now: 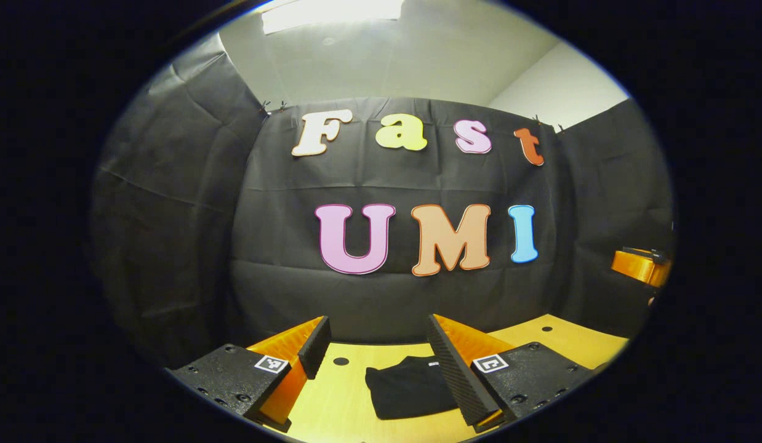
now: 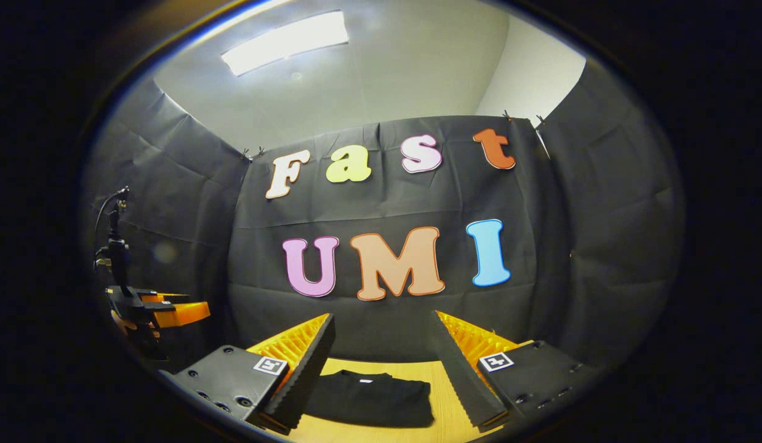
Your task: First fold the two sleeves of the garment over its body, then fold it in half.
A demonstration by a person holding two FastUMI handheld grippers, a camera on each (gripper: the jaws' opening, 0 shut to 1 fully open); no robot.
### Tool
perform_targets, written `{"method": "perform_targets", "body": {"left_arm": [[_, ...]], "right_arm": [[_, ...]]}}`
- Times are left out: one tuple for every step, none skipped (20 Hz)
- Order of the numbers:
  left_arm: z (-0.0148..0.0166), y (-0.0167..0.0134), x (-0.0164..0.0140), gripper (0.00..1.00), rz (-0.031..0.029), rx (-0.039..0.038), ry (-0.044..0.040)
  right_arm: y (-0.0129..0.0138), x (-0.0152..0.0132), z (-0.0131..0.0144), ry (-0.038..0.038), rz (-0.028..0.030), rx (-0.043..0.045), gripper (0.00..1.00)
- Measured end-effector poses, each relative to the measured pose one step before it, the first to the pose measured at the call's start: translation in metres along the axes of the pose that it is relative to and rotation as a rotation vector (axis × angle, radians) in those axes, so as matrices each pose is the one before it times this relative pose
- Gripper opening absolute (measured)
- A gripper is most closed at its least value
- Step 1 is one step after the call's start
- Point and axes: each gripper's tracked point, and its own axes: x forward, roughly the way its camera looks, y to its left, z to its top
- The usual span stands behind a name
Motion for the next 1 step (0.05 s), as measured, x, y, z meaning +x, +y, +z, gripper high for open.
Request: {"method": "perform_targets", "body": {"left_arm": [[0.0,-0.00229,-0.0063,0.92,-0.00611,-0.00531,0.00075]], "right_arm": [[0.00208,-0.00581,-0.0009,0.00168,0.00147,-0.00421,0.94]]}}
